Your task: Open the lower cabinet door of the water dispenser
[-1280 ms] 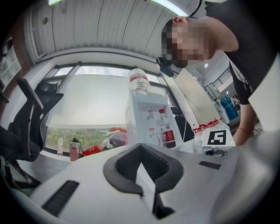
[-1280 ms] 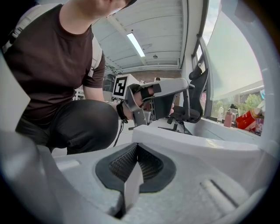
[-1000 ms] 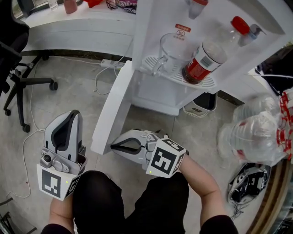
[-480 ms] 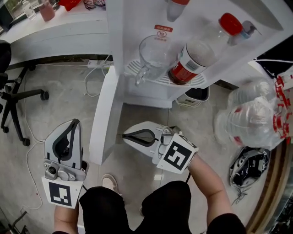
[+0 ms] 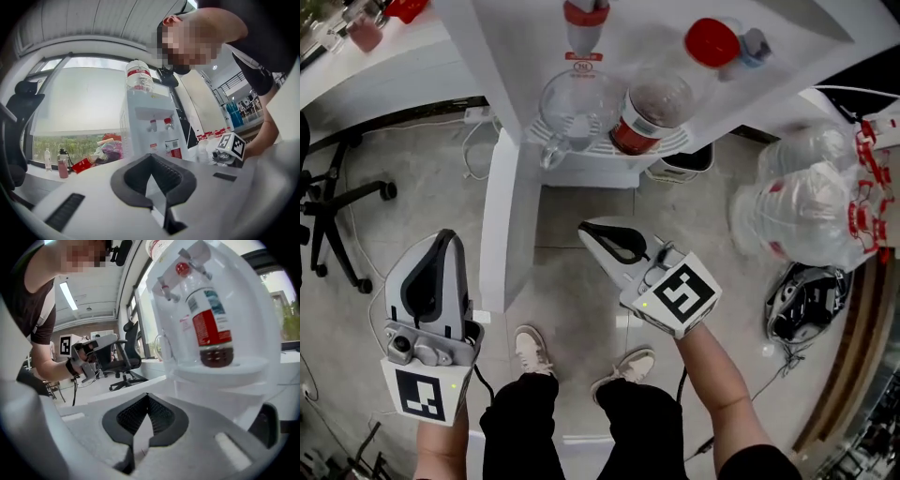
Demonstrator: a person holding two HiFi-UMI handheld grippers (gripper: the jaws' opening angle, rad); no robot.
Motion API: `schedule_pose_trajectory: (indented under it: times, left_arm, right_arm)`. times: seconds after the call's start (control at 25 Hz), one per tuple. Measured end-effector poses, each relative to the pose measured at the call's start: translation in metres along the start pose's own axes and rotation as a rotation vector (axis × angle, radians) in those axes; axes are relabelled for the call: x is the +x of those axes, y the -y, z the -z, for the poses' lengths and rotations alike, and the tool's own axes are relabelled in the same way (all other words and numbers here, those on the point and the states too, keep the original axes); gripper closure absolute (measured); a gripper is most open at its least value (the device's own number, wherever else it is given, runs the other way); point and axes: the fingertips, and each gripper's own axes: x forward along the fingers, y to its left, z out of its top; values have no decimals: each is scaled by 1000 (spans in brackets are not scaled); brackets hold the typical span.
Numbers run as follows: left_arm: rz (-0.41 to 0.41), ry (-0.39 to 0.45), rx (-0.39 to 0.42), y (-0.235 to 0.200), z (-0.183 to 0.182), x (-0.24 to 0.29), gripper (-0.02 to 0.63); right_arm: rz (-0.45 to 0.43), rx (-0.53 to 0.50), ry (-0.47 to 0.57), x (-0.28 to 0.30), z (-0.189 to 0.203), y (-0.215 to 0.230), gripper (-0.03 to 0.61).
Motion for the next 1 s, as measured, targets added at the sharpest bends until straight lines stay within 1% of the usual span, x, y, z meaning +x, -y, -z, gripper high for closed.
schedule_pose_trajectory:
  times: [0.08,0.2,0.36,0.56,0.64,0.68,0.8,1.0]
  left_arm:
    - [33,-21,-16,9,-12,7,606]
    - [63,-27,-33,22,-41,13,606]
    - [87,-48,-69,35,-80,11,606]
    - [99,-69,-127,45,-129,16,606]
    - [117,-71,-142,52,-149,22,606]
    - [127,-70,-146,56,-159,24,606]
    - [151,-63,-154,67,-190,34,606]
    - [163,-73,-174,75,-242,46,606]
  right_arm:
    - [56,11,23,-19,-16,0,574]
    - [124,25,30,-50,-42,-1,574]
    - [230,101,-42,-98,-63,2,574]
    - [324,130,30,-143,-121,7,574]
    - [342,126,55,-157,-144,6,574]
    - [345,121,52,-164,-153,5,574]
    - [362,129,0,-188,-173,4,574]
    - [400,138,2,-217,-225,4,574]
